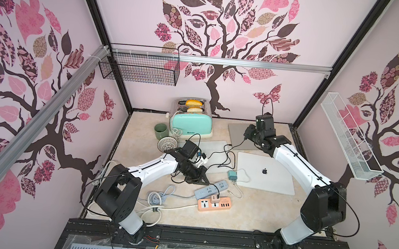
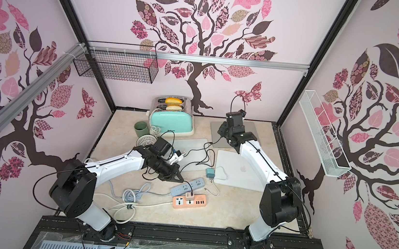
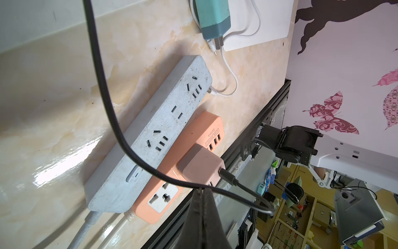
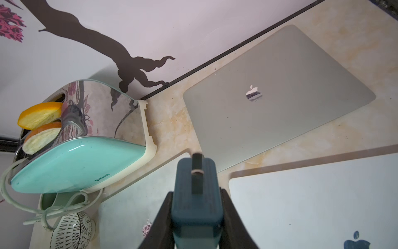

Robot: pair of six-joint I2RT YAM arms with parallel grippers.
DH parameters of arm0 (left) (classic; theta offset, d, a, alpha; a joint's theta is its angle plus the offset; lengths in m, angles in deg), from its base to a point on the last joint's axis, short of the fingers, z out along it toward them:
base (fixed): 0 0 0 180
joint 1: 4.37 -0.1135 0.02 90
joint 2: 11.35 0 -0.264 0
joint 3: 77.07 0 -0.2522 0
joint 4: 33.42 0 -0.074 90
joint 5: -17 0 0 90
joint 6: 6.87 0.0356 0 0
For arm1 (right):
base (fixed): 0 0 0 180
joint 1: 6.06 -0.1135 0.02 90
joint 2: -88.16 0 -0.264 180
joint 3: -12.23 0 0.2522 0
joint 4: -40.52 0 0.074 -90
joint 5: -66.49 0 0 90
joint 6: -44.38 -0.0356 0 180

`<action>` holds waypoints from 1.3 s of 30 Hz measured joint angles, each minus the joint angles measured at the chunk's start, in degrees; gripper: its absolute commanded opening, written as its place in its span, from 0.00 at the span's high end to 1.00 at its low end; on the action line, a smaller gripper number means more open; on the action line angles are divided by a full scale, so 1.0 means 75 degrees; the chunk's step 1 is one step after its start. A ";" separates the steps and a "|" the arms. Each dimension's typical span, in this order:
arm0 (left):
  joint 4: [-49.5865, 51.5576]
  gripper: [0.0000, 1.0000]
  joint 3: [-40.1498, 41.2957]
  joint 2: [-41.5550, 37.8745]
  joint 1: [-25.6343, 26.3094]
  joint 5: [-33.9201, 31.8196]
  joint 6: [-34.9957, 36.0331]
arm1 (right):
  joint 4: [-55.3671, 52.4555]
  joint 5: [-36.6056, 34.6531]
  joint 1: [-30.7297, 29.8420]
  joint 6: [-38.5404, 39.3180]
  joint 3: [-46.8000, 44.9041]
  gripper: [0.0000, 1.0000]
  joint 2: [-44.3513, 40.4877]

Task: Unplug the laptop charger
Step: Remove the charging cable from the plug.

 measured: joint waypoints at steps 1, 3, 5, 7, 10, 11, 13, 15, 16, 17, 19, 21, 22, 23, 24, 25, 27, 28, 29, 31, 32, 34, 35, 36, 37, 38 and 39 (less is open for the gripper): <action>0.0006 1.00 -0.0050 -0.0015 -0.0003 -0.0023 0.0009 | -0.0052 0.0015 -0.0006 -0.0012 0.0000 1.00 -0.0038; -0.0026 0.95 -0.0210 -0.0117 -0.0003 -0.0085 0.0015 | -0.0166 0.0070 0.0012 -0.0128 -0.0003 1.00 -0.0172; -0.0134 0.81 -0.0484 -0.0382 -0.0003 -0.0195 0.0009 | -0.0356 0.0184 0.0023 -0.0312 -0.0003 1.00 -0.0370; -0.0373 0.68 -0.0778 -0.0647 -0.0006 -0.0347 -0.0079 | -0.0621 0.0318 0.0026 -0.0513 0.0012 1.00 -0.0530; -0.1008 0.56 -0.1209 -0.0903 -0.0029 -0.0557 -0.0262 | -0.1046 0.0597 0.0029 -0.0848 0.0067 1.00 -0.0641; -0.1224 0.55 -0.1376 -0.0889 -0.0035 -0.0615 -0.0318 | -0.1189 0.0720 0.0029 -0.0979 0.0067 1.00 -0.0656; -0.1521 0.53 -0.1682 -0.0691 -0.0047 -0.0632 -0.0405 | -0.1434 0.0965 0.0026 -0.1198 0.0050 1.00 -0.0685; -0.1883 0.53 -0.1973 -0.0332 -0.0044 -0.0603 -0.0595 | -0.1588 0.1177 0.0006 -0.1402 -0.0012 1.00 -0.0743; -0.2098 0.53 -0.2055 -0.0137 -0.0044 -0.0568 -0.0708 | -0.1652 0.1271 -0.0015 -0.1501 -0.0061 1.00 -0.0790; -0.2288 0.54 -0.2116 0.0070 -0.0044 -0.0519 -0.0866 | -0.1708 0.1346 -0.0041 -0.1562 -0.0111 1.00 -0.0836; -0.2585 0.54 -0.2171 0.0423 -0.0044 -0.0423 -0.1157 | -0.1801 0.1483 -0.0117 -0.1682 -0.0181 1.00 -0.0909; -0.2725 0.56 -0.2279 0.0740 -0.0038 -0.0318 -0.1387 | -0.1836 0.1597 -0.0213 -0.1749 -0.0198 1.00 -0.0930; -0.2774 0.58 -0.2358 0.0889 -0.0029 -0.0274 -0.1469 | -0.1833 0.1647 -0.0254 -0.1784 -0.0198 1.00 -0.0927; -0.2818 0.60 -0.2439 0.1020 -0.0017 -0.0219 -0.1533 | -0.1830 0.1696 -0.0297 -0.1827 -0.0201 1.00 -0.0924; -0.2862 0.61 -0.2500 0.1107 -0.0006 -0.0172 -0.1609 | -0.1833 0.1737 -0.0326 -0.1856 -0.0201 1.00 -0.0921; -0.2940 0.61 -0.2553 0.1189 0.0017 -0.0119 -0.1673 | -0.1830 0.1789 -0.0341 -0.1891 -0.0201 1.00 -0.0921; -0.3098 0.61 -0.2617 0.1294 0.0070 -0.0020 -0.1792 | -0.1827 0.1880 -0.0393 -0.1955 -0.0201 1.00 -0.0909; -0.3168 0.61 -0.2629 0.1320 0.0102 0.0023 -0.1839 | -0.1830 0.1918 -0.0417 -0.1979 -0.0201 1.00 -0.0895; -0.3214 0.62 -0.2629 0.1338 0.0134 0.0058 -0.1865 | -0.1830 0.1947 -0.0428 -0.1999 -0.0201 1.00 -0.0883; -0.3302 0.63 -0.2629 0.1367 0.0187 0.0122 -0.1923 | -0.1830 0.1993 -0.0431 -0.2037 -0.0201 1.00 -0.0868; -0.3366 0.64 -0.2632 0.1396 0.0204 0.0157 -0.1964 | -0.1827 0.2014 -0.0431 -0.2049 -0.0207 1.00 -0.0866; -0.3465 0.65 -0.2713 0.1507 0.0221 0.0204 -0.2049 | -0.1830 0.2055 -0.0428 -0.2084 -0.0213 1.00 -0.0866; -0.3497 0.65 -0.2806 0.1603 0.0221 0.0230 -0.2066 | -0.1827 0.2069 -0.0428 -0.2104 -0.0216 1.00 -0.0866; -0.3523 0.66 -0.2891 0.1690 0.0221 0.0239 -0.2078 | -0.1827 0.2072 -0.0428 -0.2113 -0.0221 1.00 -0.0866; -0.3561 0.66 -0.3008 0.1801 0.0221 0.0251 -0.2084 | -0.1833 0.2072 -0.0428 -0.2127 -0.0221 1.00 -0.0866; -0.3593 0.66 -0.3118 0.1915 0.0221 0.0271 -0.2087 | -0.1839 0.2072 -0.0428 -0.2133 -0.0221 1.00 -0.0866; -0.3608 0.67 -0.3179 0.1985 0.0224 0.0291 -0.2087 | -0.1836 0.2072 -0.0428 -0.2133 -0.0221 1.00 -0.0866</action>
